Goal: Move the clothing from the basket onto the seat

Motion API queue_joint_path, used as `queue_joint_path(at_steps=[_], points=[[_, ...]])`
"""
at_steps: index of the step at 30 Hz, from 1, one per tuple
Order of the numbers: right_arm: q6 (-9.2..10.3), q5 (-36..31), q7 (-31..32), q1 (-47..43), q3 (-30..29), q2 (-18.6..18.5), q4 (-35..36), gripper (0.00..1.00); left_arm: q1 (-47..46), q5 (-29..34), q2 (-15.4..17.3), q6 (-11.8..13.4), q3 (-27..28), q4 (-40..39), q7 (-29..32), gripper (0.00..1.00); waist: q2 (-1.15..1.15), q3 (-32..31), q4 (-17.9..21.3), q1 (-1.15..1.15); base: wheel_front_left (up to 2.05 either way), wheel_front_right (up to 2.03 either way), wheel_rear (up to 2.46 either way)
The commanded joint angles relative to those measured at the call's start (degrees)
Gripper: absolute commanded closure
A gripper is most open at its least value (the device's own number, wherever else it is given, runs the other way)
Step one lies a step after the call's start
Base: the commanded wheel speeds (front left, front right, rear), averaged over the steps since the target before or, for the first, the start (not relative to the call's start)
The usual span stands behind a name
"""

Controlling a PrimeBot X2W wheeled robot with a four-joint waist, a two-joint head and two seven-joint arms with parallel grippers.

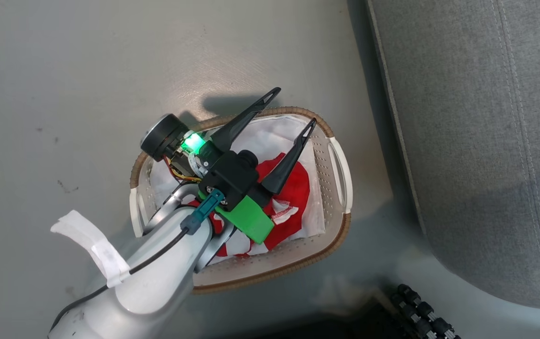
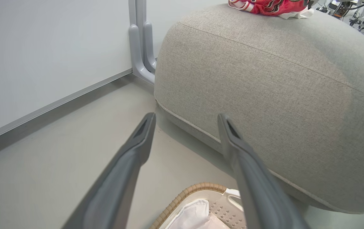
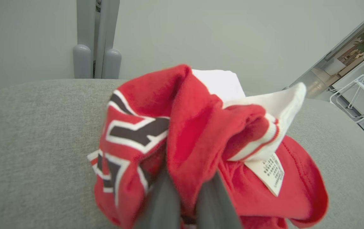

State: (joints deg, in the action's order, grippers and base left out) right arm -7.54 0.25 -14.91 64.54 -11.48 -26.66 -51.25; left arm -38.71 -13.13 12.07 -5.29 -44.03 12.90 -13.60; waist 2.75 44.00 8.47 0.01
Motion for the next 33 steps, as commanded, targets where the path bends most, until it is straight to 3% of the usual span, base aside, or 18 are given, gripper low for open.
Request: queue_joint_path(at_steps=[1, 2, 17, 25, 33], points=[[0.10, -0.5, -0.1, -2.3, 0.1, 0.7, 2.3, 0.20, 1.0, -0.3, 0.6, 0.3, 0.0, 0.3, 0.1, 0.00, 0.00, -0.8, 0.9, -0.01, 0.00, 0.00, 0.00], [0.09, -0.6, -0.1, -2.9, 0.0, 1.0, 3.3, 0.00, 1.1, -0.4, 0.6, 0.3, 0.0, 0.4, 0.1, 0.00, 0.00, -1.1, 1.1, -0.01, 0.00, 0.00, 0.00], [0.09, 0.3, -0.2, -15.7, 2.0, 3.8, 10.5, 0.00, 4.0, -4.3, -1.0, 1.0, 3.0, 4.2, -1.6, 0.00, 0.00, -13.3, 1.8, -0.01, 0.00, 0.00, 0.00], [0.09, 2.1, -0.2, -20.7, 4.7, 5.9, 13.6, 0.00, 9.7, -6.1, -2.9, 2.0, 9.3, 3.3, -1.6, 0.00, 0.00, -22.5, 0.4, -0.01, 0.00, 0.00, 0.00], [0.09, 3.0, -0.2, -24.0, 8.0, 10.8, 18.1, 0.00, 17.2, -6.4, -4.2, 2.9, 18.3, 3.8, -1.6, 0.00, 0.00, -29.4, -2.3, -0.01, 0.00, 0.00, 0.00]])
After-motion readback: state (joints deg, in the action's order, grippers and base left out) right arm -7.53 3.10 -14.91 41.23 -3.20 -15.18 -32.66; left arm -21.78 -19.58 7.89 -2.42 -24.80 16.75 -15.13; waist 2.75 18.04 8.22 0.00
